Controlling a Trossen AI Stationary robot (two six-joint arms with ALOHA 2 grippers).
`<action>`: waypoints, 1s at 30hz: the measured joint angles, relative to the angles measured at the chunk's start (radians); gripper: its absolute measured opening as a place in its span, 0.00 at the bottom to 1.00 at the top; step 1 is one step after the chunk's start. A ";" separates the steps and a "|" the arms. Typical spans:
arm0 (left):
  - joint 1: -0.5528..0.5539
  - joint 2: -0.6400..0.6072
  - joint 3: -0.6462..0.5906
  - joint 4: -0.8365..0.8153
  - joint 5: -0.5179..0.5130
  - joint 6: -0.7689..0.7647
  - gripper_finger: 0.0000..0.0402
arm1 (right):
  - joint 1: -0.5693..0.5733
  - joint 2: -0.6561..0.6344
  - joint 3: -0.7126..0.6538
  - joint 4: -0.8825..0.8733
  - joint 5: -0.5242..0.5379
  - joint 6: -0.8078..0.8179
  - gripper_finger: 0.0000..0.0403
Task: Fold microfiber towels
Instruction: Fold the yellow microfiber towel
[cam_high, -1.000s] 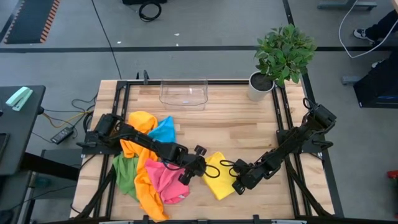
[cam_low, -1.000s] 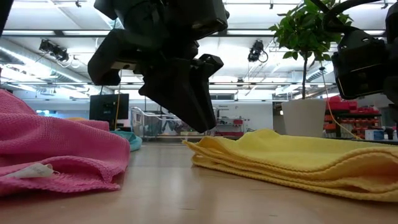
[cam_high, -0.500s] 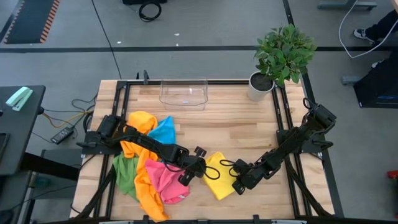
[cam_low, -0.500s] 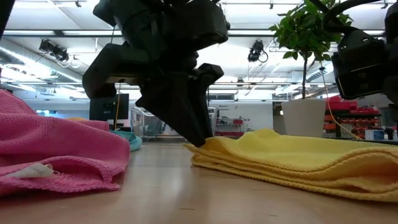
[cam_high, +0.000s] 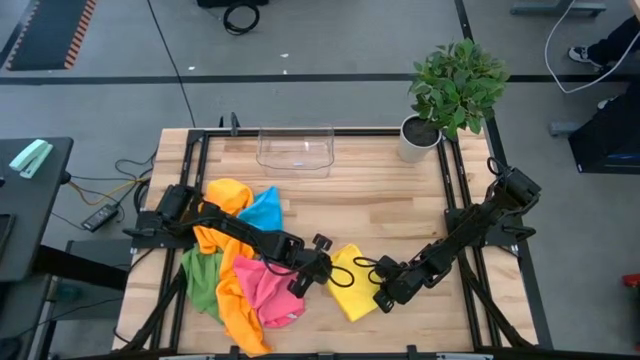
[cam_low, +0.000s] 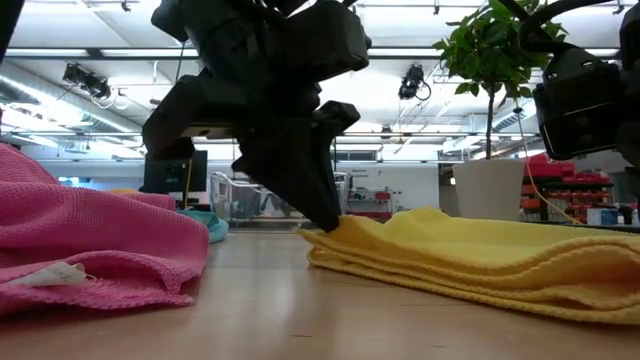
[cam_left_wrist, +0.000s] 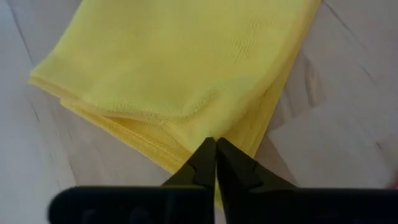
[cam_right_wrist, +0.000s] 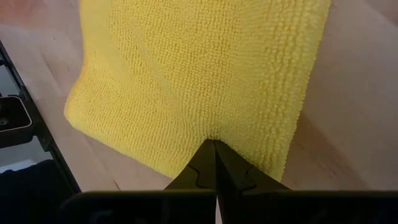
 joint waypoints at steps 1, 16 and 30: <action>-0.001 0.000 0.000 0.001 0.000 0.000 0.02 | 0.000 0.000 0.000 0.000 0.000 0.000 0.00; -0.036 0.000 0.181 -0.204 -0.104 0.080 0.02 | -0.015 0.000 0.000 0.000 -0.004 -0.005 0.00; -0.021 -0.001 0.206 -0.377 -0.078 0.034 0.05 | -0.042 0.000 0.000 0.001 -0.024 -0.013 0.00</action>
